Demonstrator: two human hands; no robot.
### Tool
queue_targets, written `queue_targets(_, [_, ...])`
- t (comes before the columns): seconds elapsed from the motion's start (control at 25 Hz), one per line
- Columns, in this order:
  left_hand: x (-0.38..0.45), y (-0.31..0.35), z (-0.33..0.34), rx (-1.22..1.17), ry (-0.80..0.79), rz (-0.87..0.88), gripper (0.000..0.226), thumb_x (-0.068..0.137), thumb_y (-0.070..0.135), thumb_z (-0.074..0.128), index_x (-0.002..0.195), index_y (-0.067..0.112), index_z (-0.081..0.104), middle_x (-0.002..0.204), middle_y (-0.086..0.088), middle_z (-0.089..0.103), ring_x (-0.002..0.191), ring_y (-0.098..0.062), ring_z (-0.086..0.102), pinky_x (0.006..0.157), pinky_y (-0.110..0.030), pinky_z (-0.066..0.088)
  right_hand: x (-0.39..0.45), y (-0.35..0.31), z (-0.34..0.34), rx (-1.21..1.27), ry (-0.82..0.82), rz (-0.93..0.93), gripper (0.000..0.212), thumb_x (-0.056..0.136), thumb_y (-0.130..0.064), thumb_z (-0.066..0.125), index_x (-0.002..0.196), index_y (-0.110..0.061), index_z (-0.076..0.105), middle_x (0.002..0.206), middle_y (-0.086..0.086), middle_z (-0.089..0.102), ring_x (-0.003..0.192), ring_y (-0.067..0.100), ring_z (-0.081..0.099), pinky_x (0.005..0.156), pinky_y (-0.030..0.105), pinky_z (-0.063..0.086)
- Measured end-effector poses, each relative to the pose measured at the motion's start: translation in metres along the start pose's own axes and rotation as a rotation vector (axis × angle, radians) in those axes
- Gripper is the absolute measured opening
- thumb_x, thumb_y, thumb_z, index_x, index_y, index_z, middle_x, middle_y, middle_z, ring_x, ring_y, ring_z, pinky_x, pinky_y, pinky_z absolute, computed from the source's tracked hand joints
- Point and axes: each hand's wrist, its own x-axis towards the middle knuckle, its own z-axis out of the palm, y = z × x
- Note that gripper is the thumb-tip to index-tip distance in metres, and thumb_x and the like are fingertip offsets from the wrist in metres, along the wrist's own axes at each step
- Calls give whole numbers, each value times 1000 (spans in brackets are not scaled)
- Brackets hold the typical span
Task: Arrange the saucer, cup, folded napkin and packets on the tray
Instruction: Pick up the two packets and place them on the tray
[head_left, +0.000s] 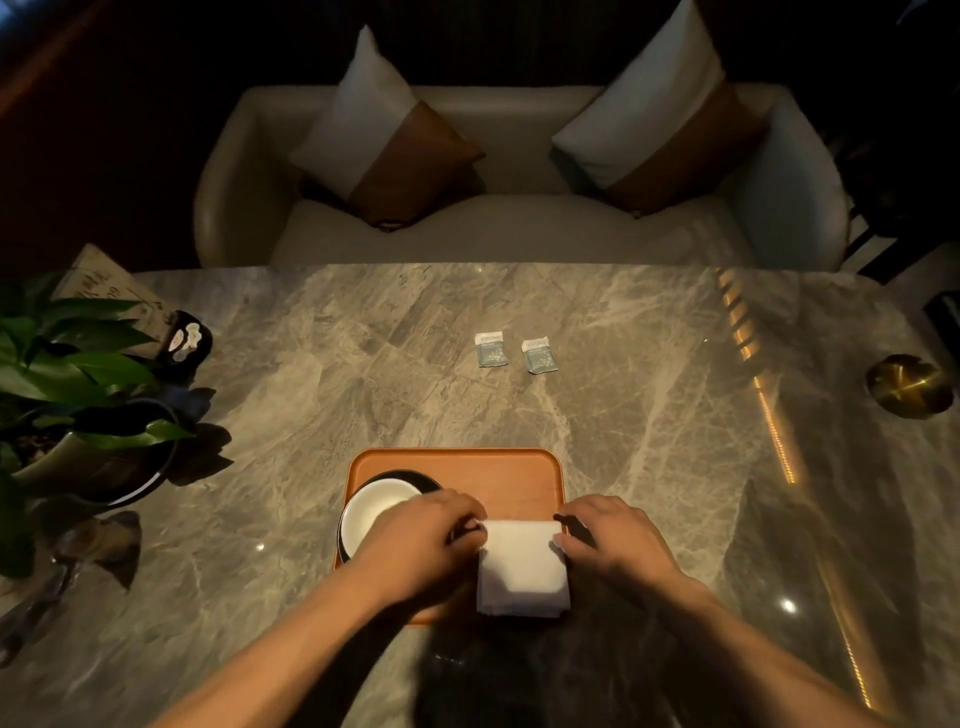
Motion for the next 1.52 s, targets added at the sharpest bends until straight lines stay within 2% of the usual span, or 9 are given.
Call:
queue_targets(0.16, [49,-20,-52,20,-40,-9,33,91,45,61,119,29,63,114,7,67,101,-10,61,84,-28,47,27,0,-35,-61,48,-26,46,89,-59,43,123,-33,61,122,-7,66,110,16,60,92,36,49])
queue_targets(0.28, [85,-38,-75,18,-101,-64,38,90,40,66,123,23,62,118,1,68,105,-16,62,87,-26,46,52,7,-65,-85,45,-7,42,91,-52,50,125,-29,61,124,-2,67,113,20,61,92,35,49])
queue_targets(0.48, [135,-61,-101,54,-130,-160,45,89,43,65,129,22,59,123,0,66,107,-19,61,89,-32,47,96,24,-110,-134,39,55,40,92,-46,53,126,-27,59,122,1,67,109,21,62,91,37,51])
queue_targets(0.6, [157,-70,-109,84,-166,-187,47,89,45,65,130,23,57,123,1,67,106,-19,62,87,-30,47,121,29,-129,-167,30,60,39,92,-46,53,126,-28,59,122,1,67,109,21,62,90,36,51])
queue_targets(0.92, [214,-78,-109,52,-200,-288,47,87,40,69,128,20,59,122,-3,67,106,-23,62,90,-30,47,190,39,-143,-160,13,34,40,91,-44,58,127,-27,59,121,1,68,108,23,62,86,36,51])
queue_targets(1.08, [242,-78,-95,58,-200,-278,48,86,40,70,128,18,61,124,-4,66,109,-24,62,92,-30,48,219,38,-137,-153,42,-3,44,90,-43,59,131,-28,55,124,4,64,110,25,60,86,38,50])
queue_targets(1.24, [267,-75,-81,125,-162,-260,52,84,44,70,129,20,60,120,-4,66,105,-24,61,90,-36,51,241,36,-130,-150,22,-39,41,88,-43,62,127,-31,57,123,5,60,111,27,58,88,39,49])
queue_targets(1.36, [283,-75,-73,148,-107,-264,54,82,48,70,128,22,58,119,-7,61,108,-27,56,91,-42,49,252,36,-126,-131,6,-41,53,86,-46,63,136,-33,50,131,3,54,120,27,50,96,41,45])
queue_targets(1.52, [292,-76,-62,190,-65,-288,60,82,52,67,134,26,53,126,-6,51,122,-28,46,101,-45,42,260,37,-122,-158,-19,-36,66,83,-51,66,143,-36,43,137,2,44,124,26,42,101,43,41])
